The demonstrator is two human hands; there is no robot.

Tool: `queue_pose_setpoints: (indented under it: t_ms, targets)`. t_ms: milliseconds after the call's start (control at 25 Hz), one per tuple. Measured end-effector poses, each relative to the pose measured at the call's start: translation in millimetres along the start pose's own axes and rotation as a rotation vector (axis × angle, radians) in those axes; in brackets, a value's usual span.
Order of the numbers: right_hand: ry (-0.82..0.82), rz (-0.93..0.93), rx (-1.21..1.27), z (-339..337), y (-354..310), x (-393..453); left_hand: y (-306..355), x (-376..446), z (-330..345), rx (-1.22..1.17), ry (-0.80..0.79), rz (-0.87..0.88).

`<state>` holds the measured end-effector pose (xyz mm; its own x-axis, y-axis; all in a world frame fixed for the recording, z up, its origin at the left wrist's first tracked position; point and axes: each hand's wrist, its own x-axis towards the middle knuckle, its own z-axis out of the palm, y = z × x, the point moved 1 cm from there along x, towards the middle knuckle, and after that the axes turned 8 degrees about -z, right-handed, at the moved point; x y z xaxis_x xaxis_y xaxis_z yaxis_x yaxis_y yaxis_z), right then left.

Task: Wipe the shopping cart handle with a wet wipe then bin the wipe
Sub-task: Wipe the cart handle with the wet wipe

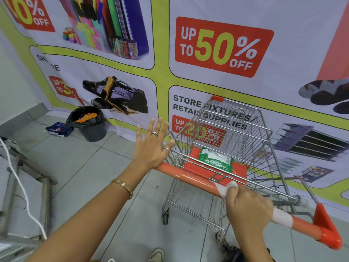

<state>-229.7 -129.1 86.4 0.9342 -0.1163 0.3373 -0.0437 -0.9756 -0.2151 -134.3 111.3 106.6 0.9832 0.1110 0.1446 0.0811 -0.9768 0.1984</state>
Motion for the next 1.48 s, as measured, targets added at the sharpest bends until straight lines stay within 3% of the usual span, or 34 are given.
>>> queue_pose_setpoints:
  t_ms: [160, 320, 440, 480, 720, 800, 880, 1000, 1120, 1240, 1400, 1480]
  targets:
    - [-0.258, 0.158, -0.067, 1, -38, 16, 0, -2, 1, 0.02, -0.019, -0.004]
    - [-0.317, -0.024, 0.007, 2, -98, 32, -3, -1, 1, 0.025, -0.016, 0.012]
    - [-0.152, -0.239, -0.028, 8, -106, 23, -3, 0, 0, 0.009, -0.005, 0.019]
    - [-0.164, -0.247, -0.008, 11, -94, 18, -4, -1, -1, 0.01, -0.005, 0.019]
    - [-0.127, 0.0, -0.032, -6, -6, 3, -5, 0, 0, -0.089, -0.033, -0.043]
    - [-0.224, 0.063, -0.132, -4, -12, 10, -5, 0, 1, -0.132, -0.053, -0.066]
    - [-0.218, 0.112, -0.101, 0, -35, 18, -5, 1, 1, -0.134, -0.057, -0.068]
    - [-0.233, -0.047, -0.079, 18, -82, 24, -6, 1, 2, -0.102, -0.035, -0.043]
    - [-0.106, -0.17, -0.01, 24, -107, 19, -7, 1, 2, -0.067, -0.007, -0.02]
    - [0.033, -0.32, -0.091, 26, -70, 2, -7, 0, 2, -0.072, -0.019, -0.028]
    - [0.212, -0.193, -0.239, 13, 8, -13, -7, -3, 3, -0.093, -0.033, -0.046]
    - [0.219, -0.082, -0.201, 9, 15, -13, -4, -5, 3, -0.096, -0.034, -0.041]
